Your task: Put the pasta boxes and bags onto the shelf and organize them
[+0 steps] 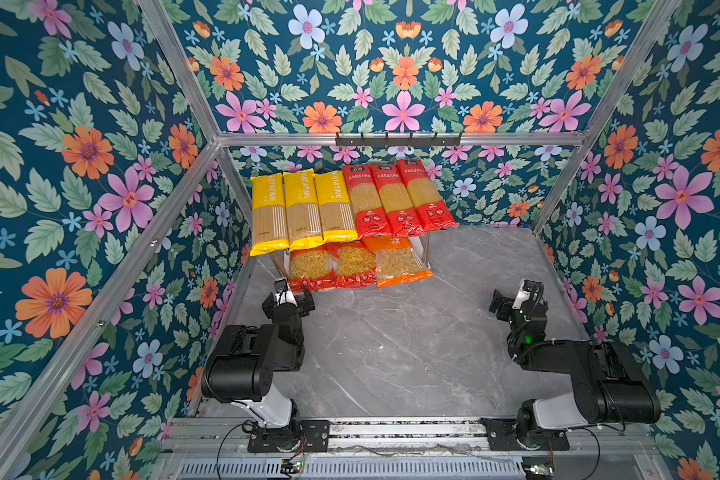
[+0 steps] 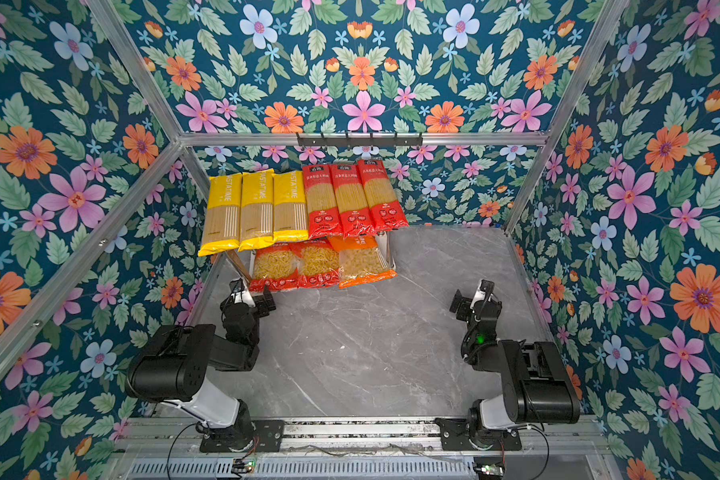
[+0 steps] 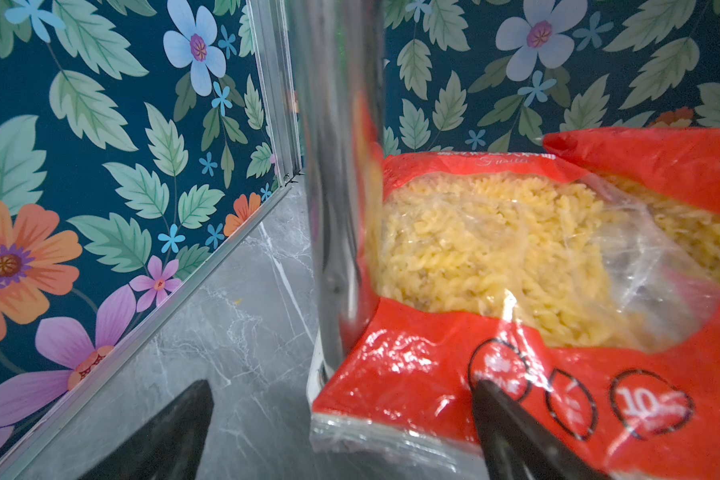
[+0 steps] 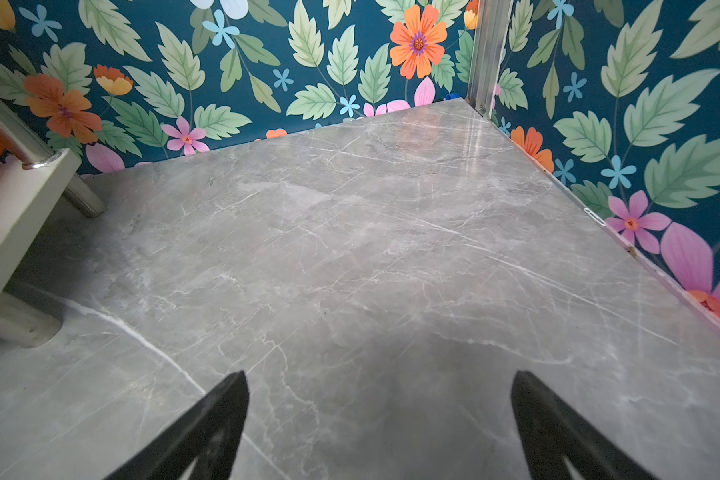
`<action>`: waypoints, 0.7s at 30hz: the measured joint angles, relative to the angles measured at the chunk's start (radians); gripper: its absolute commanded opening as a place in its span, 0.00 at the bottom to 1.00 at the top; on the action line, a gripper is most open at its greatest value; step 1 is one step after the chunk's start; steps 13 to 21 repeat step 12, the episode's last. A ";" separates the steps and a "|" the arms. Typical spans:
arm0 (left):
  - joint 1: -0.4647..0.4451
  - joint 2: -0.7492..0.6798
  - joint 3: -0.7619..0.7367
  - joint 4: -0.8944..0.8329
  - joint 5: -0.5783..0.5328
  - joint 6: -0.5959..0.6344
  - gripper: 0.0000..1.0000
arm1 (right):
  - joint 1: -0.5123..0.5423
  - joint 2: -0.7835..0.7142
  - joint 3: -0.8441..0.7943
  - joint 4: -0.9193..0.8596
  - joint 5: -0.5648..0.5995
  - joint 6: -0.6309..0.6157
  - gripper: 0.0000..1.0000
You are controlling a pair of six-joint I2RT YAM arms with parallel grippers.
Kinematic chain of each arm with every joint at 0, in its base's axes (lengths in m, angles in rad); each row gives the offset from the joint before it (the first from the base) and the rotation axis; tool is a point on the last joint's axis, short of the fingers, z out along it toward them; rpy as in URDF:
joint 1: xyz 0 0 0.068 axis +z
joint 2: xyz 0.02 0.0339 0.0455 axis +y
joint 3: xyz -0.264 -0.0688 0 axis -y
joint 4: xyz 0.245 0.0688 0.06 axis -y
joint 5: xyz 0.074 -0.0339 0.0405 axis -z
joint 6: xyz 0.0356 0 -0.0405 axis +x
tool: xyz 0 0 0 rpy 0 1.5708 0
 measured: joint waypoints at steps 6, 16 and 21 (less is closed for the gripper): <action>0.000 0.000 0.000 0.000 0.000 0.000 1.00 | 0.000 0.000 0.000 0.000 0.000 -0.002 0.99; -0.021 0.006 0.005 0.000 -0.004 0.012 1.00 | 0.000 0.000 0.000 0.000 0.000 -0.002 0.99; -0.021 0.006 0.005 0.000 -0.004 0.012 1.00 | 0.000 0.000 0.000 0.000 0.000 -0.002 0.99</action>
